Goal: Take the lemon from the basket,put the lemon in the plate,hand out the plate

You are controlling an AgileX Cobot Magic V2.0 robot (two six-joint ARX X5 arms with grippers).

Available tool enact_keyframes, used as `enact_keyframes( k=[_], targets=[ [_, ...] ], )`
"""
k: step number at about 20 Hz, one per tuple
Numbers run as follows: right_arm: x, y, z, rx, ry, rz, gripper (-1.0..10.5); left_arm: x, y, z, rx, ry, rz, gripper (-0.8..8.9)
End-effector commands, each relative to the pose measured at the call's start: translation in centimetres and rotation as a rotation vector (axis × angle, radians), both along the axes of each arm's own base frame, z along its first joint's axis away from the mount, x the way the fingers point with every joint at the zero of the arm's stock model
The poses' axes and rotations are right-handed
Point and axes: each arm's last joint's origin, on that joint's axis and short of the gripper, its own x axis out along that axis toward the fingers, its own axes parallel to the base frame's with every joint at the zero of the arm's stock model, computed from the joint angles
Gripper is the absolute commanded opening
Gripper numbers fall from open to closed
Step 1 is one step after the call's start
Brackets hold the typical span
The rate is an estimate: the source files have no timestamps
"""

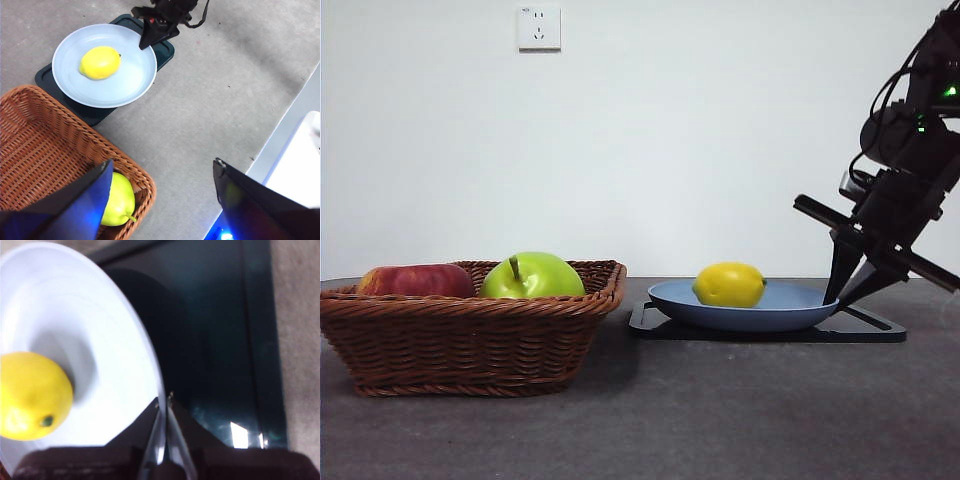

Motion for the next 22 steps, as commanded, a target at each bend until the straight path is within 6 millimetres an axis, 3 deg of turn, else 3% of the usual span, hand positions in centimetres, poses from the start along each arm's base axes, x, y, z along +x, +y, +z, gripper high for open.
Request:
enact_keyframes(
  k=[1, 5, 8, 12, 16, 18, 22],
  targets=[
    [0.7, -0.3, 0.1, 0.007, -0.020, -0.009, 0.1, 0.1, -0.3, 0.4, -0.017, -0.003, 0.007, 3.50],
    [0.7, -0.7, 0.1, 0.016, -0.018, -0.014, 1.5, 0.2, -0.3, 0.4, -0.020, -0.006, 0.006, 3.50],
    [0.5, -1.3, 1.5, 0.136, -0.044, 0.019, 1.6, 0.2, -0.4, 0.5, -0.026, -0.013, 0.007, 3.50],
    [-1.2, -1.9, 6.0, 0.151, -0.144, 0.074, 1.5, 0.5, -0.2, 0.6, -0.002, -0.059, 0.039, 3.48],
    [-4.8, -2.0, 11.2, 0.085, -0.211, 0.130, 1.1, 0.9, 0.1, 0.6, 0.024, -0.098, 0.057, 3.46],
    [-6.9, -2.0, 13.3, 0.018, -0.238, 0.170, 0.7, 1.4, 0.5, 0.6, 0.031, -0.108, 0.073, 2.69],
    [-11.1, -0.6, 17.0, -0.162, -0.292, 0.209, 0.0, 2.4, 1.4, 0.9, 0.047, -0.167, 0.091, 0.03]
  ],
)
